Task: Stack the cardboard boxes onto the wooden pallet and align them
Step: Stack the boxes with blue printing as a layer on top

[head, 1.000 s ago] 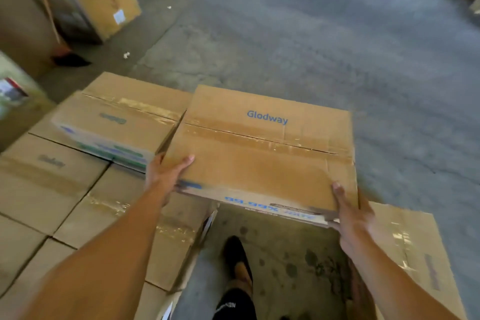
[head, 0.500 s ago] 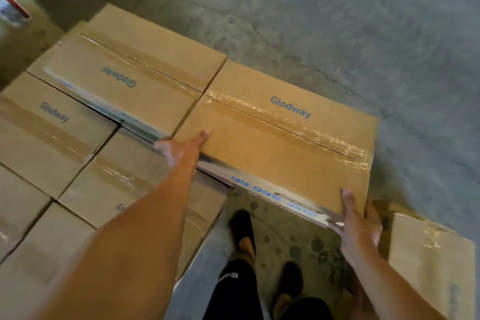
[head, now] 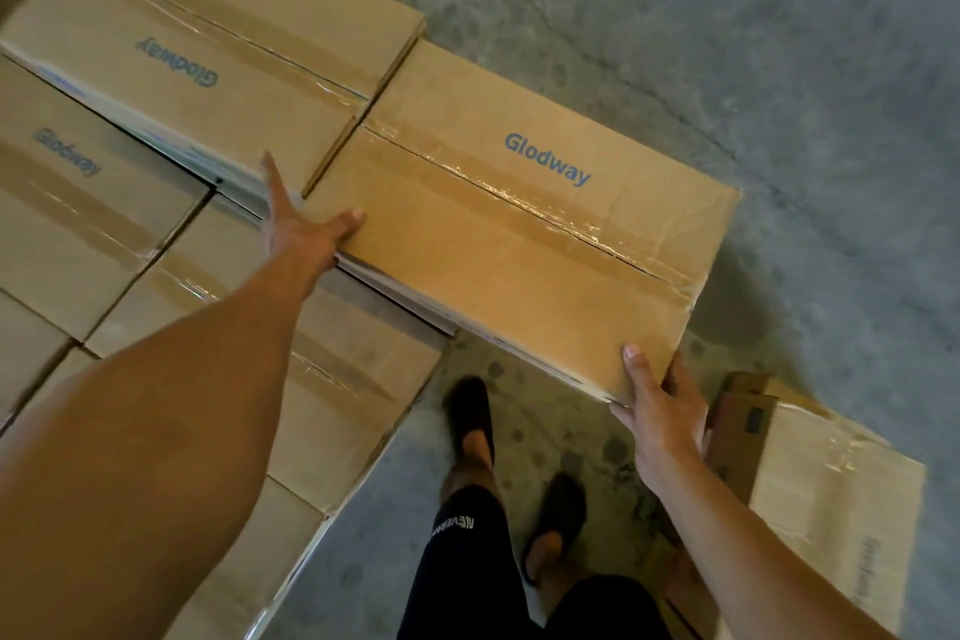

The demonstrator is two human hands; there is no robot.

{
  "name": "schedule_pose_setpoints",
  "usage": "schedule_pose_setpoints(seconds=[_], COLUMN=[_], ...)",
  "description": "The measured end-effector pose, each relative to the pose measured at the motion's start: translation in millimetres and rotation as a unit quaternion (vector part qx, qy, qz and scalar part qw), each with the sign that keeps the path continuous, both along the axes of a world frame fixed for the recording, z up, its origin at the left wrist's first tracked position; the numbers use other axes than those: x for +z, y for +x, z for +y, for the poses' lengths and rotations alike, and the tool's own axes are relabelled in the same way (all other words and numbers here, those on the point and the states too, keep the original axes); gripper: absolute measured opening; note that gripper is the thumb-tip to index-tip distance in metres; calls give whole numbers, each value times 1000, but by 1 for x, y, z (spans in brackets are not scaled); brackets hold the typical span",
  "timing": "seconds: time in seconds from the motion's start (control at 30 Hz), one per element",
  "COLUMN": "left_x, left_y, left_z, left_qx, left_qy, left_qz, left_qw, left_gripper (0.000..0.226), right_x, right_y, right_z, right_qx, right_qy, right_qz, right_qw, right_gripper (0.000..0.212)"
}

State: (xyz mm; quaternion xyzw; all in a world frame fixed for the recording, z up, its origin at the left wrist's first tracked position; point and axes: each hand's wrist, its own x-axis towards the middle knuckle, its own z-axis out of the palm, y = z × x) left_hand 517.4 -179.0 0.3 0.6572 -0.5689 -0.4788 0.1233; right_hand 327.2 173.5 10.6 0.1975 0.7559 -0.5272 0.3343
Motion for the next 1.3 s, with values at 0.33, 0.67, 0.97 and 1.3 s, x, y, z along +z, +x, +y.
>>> schedule_pose_setpoints(seconds=[0.33, 0.67, 0.97, 1.3], left_x=[-1, -1, 49, 70], left_y=[20, 17, -81, -241], left_z=[-68, -79, 28, 341], left_qx=[-102, -173, -298, -607], left_qy=[-2, -98, -353, -387], left_qz=[-112, -278, -177, 65], left_qw=[989, 940, 869, 691], left_gripper=[102, 104, 67, 44], right_x=[1, -9, 13, 21], right_y=[25, 18, -14, 13], right_z=[-33, -34, 7, 276], right_qx=[30, 154, 107, -172], right_qy=[-18, 38, 78, 142], right_qz=[-26, -14, 48, 35], right_qw=[999, 987, 990, 974], right_gripper=[70, 56, 94, 75])
